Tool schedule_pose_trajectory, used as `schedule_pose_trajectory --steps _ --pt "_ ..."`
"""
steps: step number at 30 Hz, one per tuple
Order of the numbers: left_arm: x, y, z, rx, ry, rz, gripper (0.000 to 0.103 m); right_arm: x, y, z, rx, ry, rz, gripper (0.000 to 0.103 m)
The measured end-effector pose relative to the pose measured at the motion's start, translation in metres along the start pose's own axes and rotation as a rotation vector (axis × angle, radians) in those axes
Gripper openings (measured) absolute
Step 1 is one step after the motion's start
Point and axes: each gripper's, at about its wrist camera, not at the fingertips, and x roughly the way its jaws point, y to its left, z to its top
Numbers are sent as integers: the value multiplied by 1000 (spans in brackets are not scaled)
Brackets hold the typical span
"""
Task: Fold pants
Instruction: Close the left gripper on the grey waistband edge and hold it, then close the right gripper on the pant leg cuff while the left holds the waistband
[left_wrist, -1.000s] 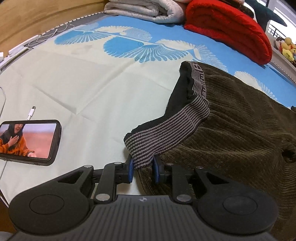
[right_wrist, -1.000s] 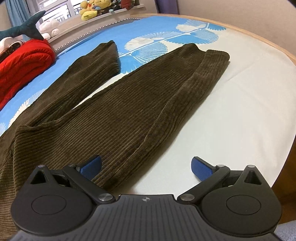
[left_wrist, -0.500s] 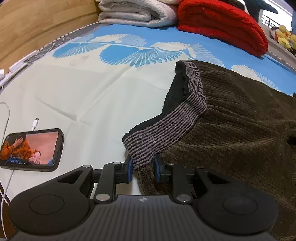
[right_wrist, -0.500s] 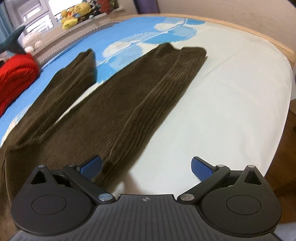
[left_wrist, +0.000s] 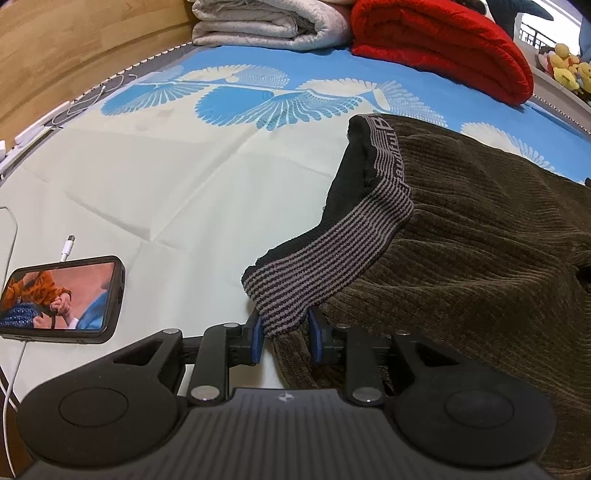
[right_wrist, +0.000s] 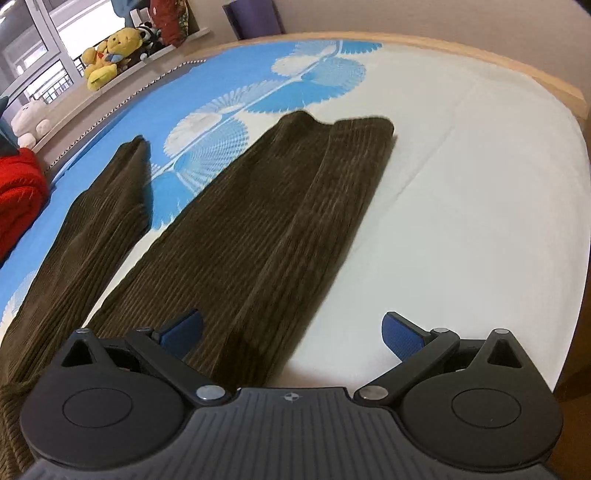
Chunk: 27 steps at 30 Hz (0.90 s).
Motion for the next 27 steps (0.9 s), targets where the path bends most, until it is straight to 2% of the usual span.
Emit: schedule_pose_trajectory --steps 7,13,17,21,27 --pt "2 0 1 -7 9 0 30 1 -14 9 75 19 54 102" --pt "2 5 1 -14 13 -23 30 -6 -19 9 86 21 89 102" --pt "2 3 2 -26 18 -9 30 -13 -22 13 80 -4 116 102" --pt "1 -1 2 -27 15 7 30 -17 -39 20 121 -37 85 102" --pt "2 -1 1 -21 12 3 31 -12 -83 43 302 -88 29 102"
